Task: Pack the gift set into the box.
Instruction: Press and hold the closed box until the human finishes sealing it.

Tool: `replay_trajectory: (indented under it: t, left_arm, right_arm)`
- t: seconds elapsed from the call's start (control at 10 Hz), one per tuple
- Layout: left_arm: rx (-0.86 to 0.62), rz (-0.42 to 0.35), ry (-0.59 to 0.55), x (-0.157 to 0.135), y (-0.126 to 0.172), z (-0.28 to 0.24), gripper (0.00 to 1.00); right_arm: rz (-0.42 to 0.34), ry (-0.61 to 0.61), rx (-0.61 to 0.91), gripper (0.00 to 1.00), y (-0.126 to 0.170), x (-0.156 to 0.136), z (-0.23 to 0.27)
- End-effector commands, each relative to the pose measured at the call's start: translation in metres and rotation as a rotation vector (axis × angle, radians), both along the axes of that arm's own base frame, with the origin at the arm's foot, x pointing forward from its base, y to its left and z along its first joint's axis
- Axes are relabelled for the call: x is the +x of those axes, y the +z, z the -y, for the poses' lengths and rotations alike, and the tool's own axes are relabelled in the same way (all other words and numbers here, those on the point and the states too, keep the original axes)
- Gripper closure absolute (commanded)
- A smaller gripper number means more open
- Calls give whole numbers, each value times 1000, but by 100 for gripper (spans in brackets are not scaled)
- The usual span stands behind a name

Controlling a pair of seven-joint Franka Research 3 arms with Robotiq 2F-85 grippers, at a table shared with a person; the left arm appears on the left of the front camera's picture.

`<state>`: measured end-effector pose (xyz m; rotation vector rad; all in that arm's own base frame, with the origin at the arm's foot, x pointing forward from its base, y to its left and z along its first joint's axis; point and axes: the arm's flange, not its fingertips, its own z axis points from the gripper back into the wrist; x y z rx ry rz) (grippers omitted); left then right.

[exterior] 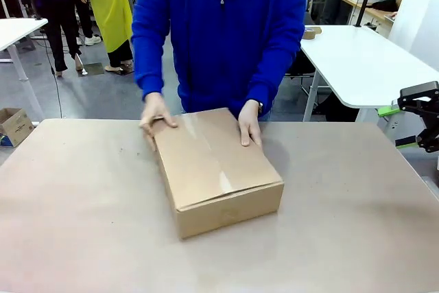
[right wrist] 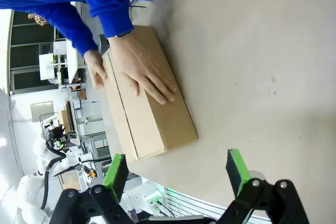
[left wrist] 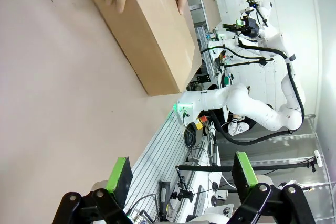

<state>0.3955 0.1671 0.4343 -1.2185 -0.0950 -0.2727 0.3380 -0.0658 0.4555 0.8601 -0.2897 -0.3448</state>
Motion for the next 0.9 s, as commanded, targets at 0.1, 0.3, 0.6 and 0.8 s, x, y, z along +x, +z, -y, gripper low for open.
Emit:
replay_trajectory:
  t: [0.1,0.3,0.6,0.8]
  left_arm:
    - [9,6,2,-3,0,0,0]
    - [9,6,2,-3,0,0,0]
    - [0,0,0,0,0,0,0]
    - [172,437,-537,40,10,110,0]
  right_arm:
    - [-6,-4,11,0,1,-2,-1]
    - [-6,-4,11,0,1,-2,-1]
    - [0,0,0,0,0,0,0]
    - [311,387,-319,0,24,53,-122]
